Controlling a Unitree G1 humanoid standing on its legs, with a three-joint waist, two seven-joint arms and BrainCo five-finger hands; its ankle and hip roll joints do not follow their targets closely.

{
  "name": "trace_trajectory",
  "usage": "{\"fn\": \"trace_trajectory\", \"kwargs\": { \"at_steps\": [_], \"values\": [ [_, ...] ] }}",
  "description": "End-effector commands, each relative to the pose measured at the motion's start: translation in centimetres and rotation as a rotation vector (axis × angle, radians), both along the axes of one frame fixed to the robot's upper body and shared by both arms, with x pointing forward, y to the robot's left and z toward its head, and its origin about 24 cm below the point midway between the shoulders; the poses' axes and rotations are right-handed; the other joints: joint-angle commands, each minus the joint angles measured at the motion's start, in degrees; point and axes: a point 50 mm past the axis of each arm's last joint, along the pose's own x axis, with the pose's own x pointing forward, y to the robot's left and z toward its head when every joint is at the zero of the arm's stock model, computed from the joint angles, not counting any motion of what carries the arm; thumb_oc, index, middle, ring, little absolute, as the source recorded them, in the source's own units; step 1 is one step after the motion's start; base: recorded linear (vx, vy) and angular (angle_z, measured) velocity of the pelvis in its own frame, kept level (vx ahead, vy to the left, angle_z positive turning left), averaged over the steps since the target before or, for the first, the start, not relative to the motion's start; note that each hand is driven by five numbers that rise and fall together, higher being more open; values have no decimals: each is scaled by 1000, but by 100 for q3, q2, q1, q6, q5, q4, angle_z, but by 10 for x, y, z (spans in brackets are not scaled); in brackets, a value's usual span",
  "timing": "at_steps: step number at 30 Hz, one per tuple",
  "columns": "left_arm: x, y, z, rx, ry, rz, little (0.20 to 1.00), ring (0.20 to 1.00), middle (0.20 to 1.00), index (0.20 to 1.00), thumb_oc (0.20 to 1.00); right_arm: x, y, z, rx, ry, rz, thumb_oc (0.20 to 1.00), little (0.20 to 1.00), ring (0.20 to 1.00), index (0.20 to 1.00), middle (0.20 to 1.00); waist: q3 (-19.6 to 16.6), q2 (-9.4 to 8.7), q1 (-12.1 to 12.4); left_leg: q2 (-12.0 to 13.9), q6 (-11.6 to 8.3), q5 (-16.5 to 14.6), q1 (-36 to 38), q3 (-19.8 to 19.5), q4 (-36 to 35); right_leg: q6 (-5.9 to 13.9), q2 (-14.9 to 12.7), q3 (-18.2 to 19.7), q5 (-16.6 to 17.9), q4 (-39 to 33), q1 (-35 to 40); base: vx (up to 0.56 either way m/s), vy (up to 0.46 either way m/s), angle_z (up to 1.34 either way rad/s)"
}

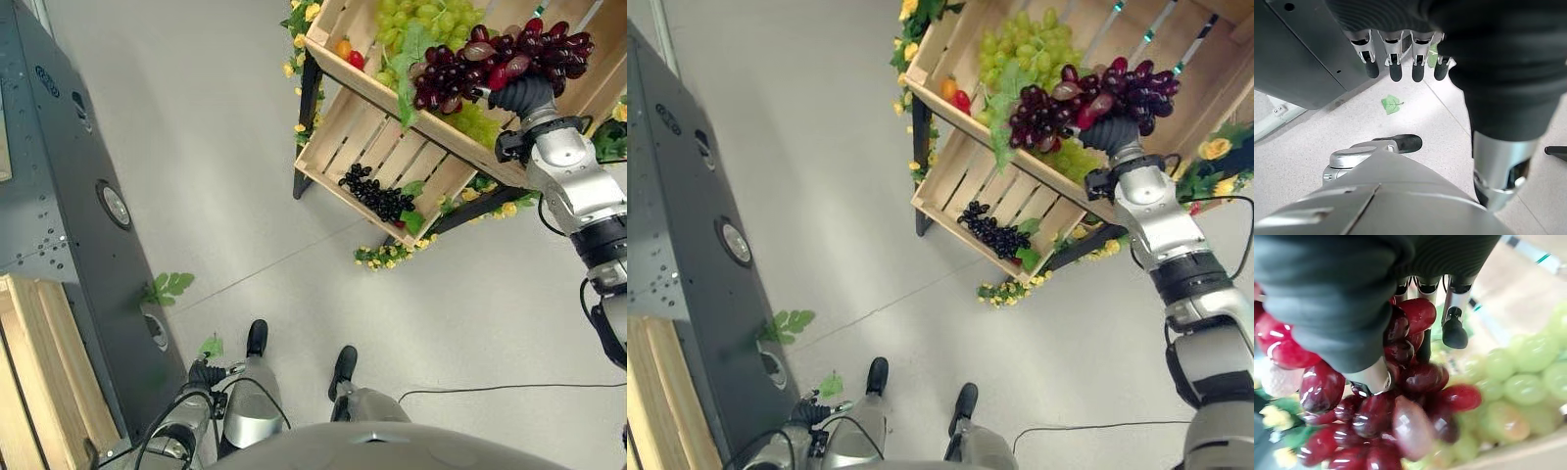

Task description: Pick up the fruits from the basket on one side to the basket on the other side

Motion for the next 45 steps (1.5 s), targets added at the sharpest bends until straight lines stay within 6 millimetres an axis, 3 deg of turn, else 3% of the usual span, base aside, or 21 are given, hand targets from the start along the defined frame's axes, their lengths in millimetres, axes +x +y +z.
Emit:
{"fn": "trace_trajectory", "kwargs": {
  "at_steps": [1,10,17,18,19,20,38,45],
  "values": [
    [-1,1,-2,21,42,-45,1000,1000,1000,1000,1000,-4,-16,64,-2,-190,-89,200,200,200,200,200,-68,-14,139,-23,9,-276,-76,-148,22,326,-47,63,-250,32,-28,-7,-1,10],
    [-1,5,-1,21,35,-33,1000,1000,1000,1000,1000,-6,-67,72,-2,-141,-333,200,200,200,200,200,-6,-28,246,-63,2,-234,-220,-280,19,331,-62,-47,-256,32,-96,0,1,8],
    [2,7,0,29,27,-34,1000,1000,1000,1000,1000,-4,-79,76,-9,-98,-428,200,200,200,200,200,58,-5,293,-78,-15,-188,-308,-370,15,321,-58,-104,-245,32,-139,-9,-3,9],
    [2,7,0,30,29,-37,1000,1000,1000,1000,1000,-3,-81,76,-13,-83,-442,545,545,545,545,545,66,-4,303,-82,-17,-180,-319,-381,13,321,-58,-107,-243,32,-147,0,0,0],
    [2,6,0,29,28,-37,1000,1000,1000,1000,1000,-3,-81,76,-13,-83,-442,545,545,545,545,545,67,0,299,-82,-17,-180,-320,-381,13,321,-58,-108,-243,32,-149,0,0,0],
    [3,7,1,29,24,-34,1000,1000,1000,1000,1000,-2,-80,79,-7,-82,-447,1000,1000,1000,1000,1000,82,5,305,-83,-21,-165,-344,-398,13,321,-59,-116,-232,32,-168,0,0,0],
    [4,10,2,32,33,-16,1000,1000,1000,1000,1000,2,-55,83,-134,-107,-333,1000,1000,1000,1000,1000,84,-65,191,-84,-20,-180,-348,-398,19,326,-75,-136,-196,32,-196,-2,0,1],
    [4,10,1,31,37,-15,1000,1000,1000,1000,1000,-3,-52,74,-156,-120,-288,1000,1000,1000,1000,1000,60,-80,133,-83,-8,-191,-327,-364,17,340,-92,-111,-182,32,-204,0,0,0]
  ]
}}
